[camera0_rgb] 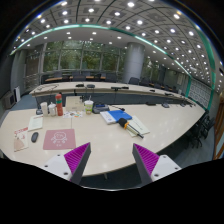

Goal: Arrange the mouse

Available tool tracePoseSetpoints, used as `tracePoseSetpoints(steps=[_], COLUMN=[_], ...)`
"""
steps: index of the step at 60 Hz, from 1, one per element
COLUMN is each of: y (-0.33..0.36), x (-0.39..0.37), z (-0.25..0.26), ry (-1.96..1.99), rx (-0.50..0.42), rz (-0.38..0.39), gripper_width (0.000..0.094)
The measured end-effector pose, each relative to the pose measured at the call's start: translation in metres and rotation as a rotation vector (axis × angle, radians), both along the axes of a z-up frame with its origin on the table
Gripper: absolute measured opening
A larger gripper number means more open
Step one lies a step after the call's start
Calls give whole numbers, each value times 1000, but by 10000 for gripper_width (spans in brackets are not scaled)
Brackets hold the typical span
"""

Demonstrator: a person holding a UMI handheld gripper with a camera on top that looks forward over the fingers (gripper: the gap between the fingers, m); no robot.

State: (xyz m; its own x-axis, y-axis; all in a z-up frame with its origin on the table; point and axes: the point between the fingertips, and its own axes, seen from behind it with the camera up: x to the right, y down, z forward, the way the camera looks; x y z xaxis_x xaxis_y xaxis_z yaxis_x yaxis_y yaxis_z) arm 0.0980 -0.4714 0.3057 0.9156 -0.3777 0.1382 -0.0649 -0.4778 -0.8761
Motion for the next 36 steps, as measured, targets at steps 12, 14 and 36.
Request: tracePoseSetpoints(steps=[12,14,36], y=[-1,-2,45], x=[-27,-33,-240], z=[-56,-71,-232], ry=[51,58,133], rx=[-55,-70,-202], rz=[24,28,223], gripper_width=[854,853,849])
